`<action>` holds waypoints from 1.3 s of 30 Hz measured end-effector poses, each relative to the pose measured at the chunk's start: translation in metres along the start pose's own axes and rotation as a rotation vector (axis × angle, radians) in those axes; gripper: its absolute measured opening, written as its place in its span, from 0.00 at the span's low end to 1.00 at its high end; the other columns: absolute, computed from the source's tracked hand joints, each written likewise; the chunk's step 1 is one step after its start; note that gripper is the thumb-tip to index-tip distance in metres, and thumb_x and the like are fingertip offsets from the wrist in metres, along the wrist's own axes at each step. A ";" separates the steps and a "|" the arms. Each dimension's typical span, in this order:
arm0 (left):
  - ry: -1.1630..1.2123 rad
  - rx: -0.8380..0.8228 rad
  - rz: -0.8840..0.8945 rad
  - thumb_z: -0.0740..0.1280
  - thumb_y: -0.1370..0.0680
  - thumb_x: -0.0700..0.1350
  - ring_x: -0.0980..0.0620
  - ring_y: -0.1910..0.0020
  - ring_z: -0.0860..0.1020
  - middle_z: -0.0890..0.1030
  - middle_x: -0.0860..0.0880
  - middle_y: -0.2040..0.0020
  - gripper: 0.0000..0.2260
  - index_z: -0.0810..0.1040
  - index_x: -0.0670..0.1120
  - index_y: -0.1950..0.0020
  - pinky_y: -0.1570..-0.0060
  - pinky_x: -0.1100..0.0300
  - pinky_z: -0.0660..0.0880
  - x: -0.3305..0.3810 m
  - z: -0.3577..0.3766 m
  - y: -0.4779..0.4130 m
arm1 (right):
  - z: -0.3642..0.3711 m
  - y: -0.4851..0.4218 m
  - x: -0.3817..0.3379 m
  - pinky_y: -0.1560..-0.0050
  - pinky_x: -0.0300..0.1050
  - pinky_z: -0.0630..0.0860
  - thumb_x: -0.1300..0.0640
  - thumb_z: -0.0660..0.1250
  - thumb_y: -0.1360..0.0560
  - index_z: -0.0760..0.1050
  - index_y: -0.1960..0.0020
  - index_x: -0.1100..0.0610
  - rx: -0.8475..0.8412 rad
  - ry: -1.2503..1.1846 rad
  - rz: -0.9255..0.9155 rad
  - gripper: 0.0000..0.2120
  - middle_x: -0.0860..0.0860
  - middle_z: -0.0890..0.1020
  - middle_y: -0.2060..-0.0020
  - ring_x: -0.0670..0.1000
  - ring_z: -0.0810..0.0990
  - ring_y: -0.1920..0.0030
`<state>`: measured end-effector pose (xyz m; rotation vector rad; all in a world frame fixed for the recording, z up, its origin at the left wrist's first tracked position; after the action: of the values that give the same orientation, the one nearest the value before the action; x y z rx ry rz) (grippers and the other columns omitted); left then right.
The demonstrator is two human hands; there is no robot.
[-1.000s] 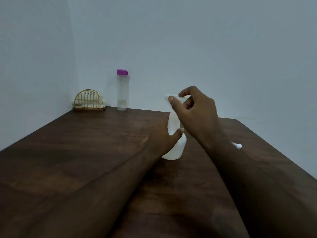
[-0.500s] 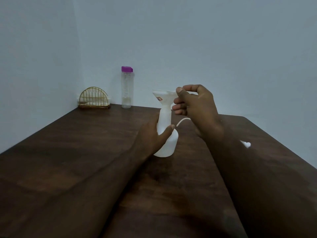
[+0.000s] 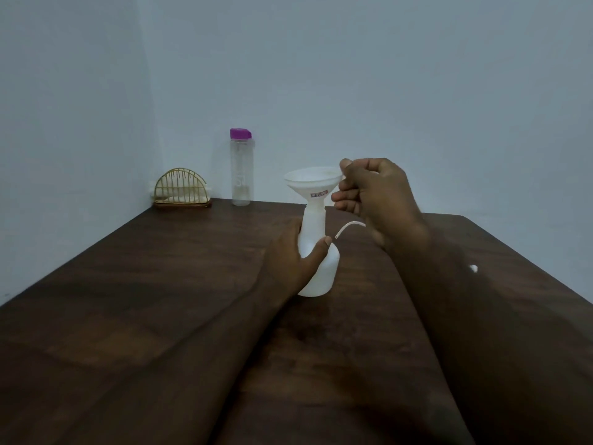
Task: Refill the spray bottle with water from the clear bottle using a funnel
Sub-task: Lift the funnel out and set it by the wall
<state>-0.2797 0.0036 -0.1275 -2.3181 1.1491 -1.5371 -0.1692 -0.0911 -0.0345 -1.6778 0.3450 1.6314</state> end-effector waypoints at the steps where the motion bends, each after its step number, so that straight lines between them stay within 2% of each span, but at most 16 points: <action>1: 0.002 0.001 0.002 0.66 0.24 0.58 0.59 0.49 0.72 0.74 0.56 0.45 0.23 0.70 0.48 0.33 0.55 0.72 0.65 0.000 0.000 0.000 | -0.001 -0.003 0.005 0.64 0.45 0.80 0.54 0.67 0.21 0.72 0.41 0.65 -0.012 -0.004 0.040 0.16 0.57 0.79 0.65 0.53 0.82 0.67; 4: -0.010 0.013 0.003 0.66 0.24 0.58 0.58 0.50 0.73 0.73 0.57 0.47 0.23 0.71 0.48 0.34 0.56 0.72 0.66 0.000 0.000 -0.001 | -0.003 -0.007 0.019 0.68 0.45 0.77 0.52 0.63 0.20 0.74 0.47 0.61 -0.048 0.104 0.161 0.12 0.56 0.79 0.65 0.52 0.80 0.69; 7: 0.007 0.022 -0.001 0.66 0.24 0.59 0.58 0.49 0.74 0.75 0.55 0.46 0.23 0.72 0.48 0.34 0.51 0.65 0.69 -0.002 0.000 -0.001 | -0.001 -0.011 0.021 0.69 0.44 0.76 0.54 0.59 0.19 0.74 0.50 0.60 -0.096 0.168 0.199 0.10 0.56 0.78 0.62 0.53 0.81 0.68; 10: 0.030 0.040 0.003 0.67 0.24 0.58 0.56 0.49 0.76 0.77 0.55 0.47 0.21 0.73 0.47 0.36 0.50 0.64 0.70 -0.001 -0.001 0.000 | 0.002 -0.017 0.019 0.66 0.45 0.78 0.55 0.58 0.18 0.74 0.48 0.60 -0.147 0.186 0.222 0.10 0.58 0.79 0.57 0.54 0.82 0.62; 13: 0.037 0.040 -0.011 0.67 0.24 0.58 0.58 0.49 0.74 0.74 0.57 0.48 0.22 0.72 0.48 0.35 0.50 0.65 0.68 -0.002 -0.001 0.001 | 0.004 -0.018 0.019 0.66 0.46 0.80 0.49 0.57 0.17 0.74 0.44 0.61 -0.183 0.239 0.225 0.16 0.58 0.80 0.55 0.55 0.82 0.59; 15: 0.042 0.051 -0.003 0.67 0.24 0.57 0.59 0.51 0.73 0.74 0.57 0.49 0.21 0.73 0.48 0.36 0.50 0.65 0.69 0.000 -0.003 0.002 | 0.006 -0.016 0.020 0.66 0.46 0.80 0.43 0.57 0.18 0.75 0.47 0.60 -0.209 0.292 0.197 0.21 0.58 0.80 0.58 0.55 0.82 0.59; 18: 0.042 0.080 0.041 0.68 0.24 0.56 0.59 0.53 0.75 0.76 0.57 0.52 0.17 0.75 0.48 0.40 0.52 0.63 0.74 0.002 -0.007 0.001 | 0.006 -0.013 0.021 0.68 0.43 0.77 0.38 0.58 0.20 0.73 0.59 0.59 -0.233 0.238 0.145 0.24 0.55 0.79 0.68 0.52 0.80 0.67; 21: 0.048 0.070 0.035 0.68 0.24 0.56 0.59 0.53 0.76 0.76 0.56 0.52 0.16 0.75 0.49 0.41 0.52 0.65 0.72 0.001 -0.005 0.000 | 0.004 -0.012 0.024 0.71 0.41 0.74 0.40 0.62 0.21 0.68 0.66 0.56 -0.223 0.037 0.137 0.22 0.51 0.75 0.73 0.49 0.75 0.73; 23: 0.044 0.059 0.023 0.68 0.24 0.56 0.59 0.53 0.75 0.76 0.56 0.51 0.18 0.74 0.48 0.39 0.52 0.65 0.72 0.000 -0.004 0.000 | 0.008 -0.010 0.029 0.72 0.40 0.73 0.43 0.62 0.20 0.69 0.65 0.55 -0.254 -0.128 0.162 0.20 0.50 0.74 0.73 0.48 0.74 0.73; 25: 0.030 0.056 0.028 0.68 0.24 0.55 0.59 0.52 0.74 0.75 0.56 0.50 0.18 0.74 0.48 0.38 0.54 0.69 0.70 0.000 -0.003 -0.001 | 0.011 -0.009 0.032 0.72 0.39 0.73 0.47 0.62 0.19 0.69 0.64 0.56 -0.260 -0.189 0.169 0.19 0.50 0.75 0.73 0.48 0.74 0.73; 28: 0.022 0.048 0.020 0.68 0.23 0.54 0.59 0.52 0.73 0.73 0.57 0.50 0.19 0.73 0.47 0.36 0.59 0.75 0.64 -0.001 -0.002 -0.002 | 0.005 -0.012 0.034 0.73 0.40 0.70 0.50 0.62 0.19 0.68 0.65 0.55 -0.188 -0.182 0.155 0.17 0.49 0.73 0.75 0.48 0.73 0.74; 33: 0.051 0.029 0.018 0.67 0.22 0.51 0.59 0.51 0.73 0.74 0.56 0.48 0.18 0.72 0.46 0.35 0.57 0.74 0.66 -0.002 -0.001 -0.003 | 0.004 -0.018 0.021 0.72 0.40 0.70 0.54 0.62 0.19 0.68 0.66 0.55 -0.132 -0.037 0.067 0.17 0.49 0.72 0.76 0.49 0.72 0.75; 36: 0.045 0.032 0.014 0.67 0.22 0.51 0.58 0.51 0.72 0.72 0.56 0.48 0.19 0.72 0.46 0.34 0.58 0.74 0.65 -0.002 -0.001 -0.003 | 0.007 -0.019 0.020 0.72 0.40 0.70 0.54 0.61 0.19 0.68 0.65 0.55 -0.148 -0.057 0.069 0.16 0.49 0.73 0.76 0.49 0.73 0.75; 39: 0.046 0.046 0.027 0.67 0.23 0.50 0.58 0.51 0.73 0.73 0.56 0.49 0.18 0.73 0.45 0.35 0.58 0.74 0.65 0.000 -0.004 -0.002 | 0.006 -0.021 0.011 0.73 0.42 0.71 0.55 0.58 0.18 0.73 0.62 0.58 -0.129 0.165 -0.030 0.15 0.53 0.77 0.74 0.51 0.75 0.74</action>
<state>-0.2820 0.0063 -0.1247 -2.2406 1.1378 -1.5983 -0.1577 -0.0693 -0.0376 -1.9111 0.2989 1.5248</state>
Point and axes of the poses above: each hand's wrist, its own y-axis away from the middle knuckle, its own z-axis out of the palm, x = y × z, the point moved 10 cm from there along -y, towards the middle knuckle
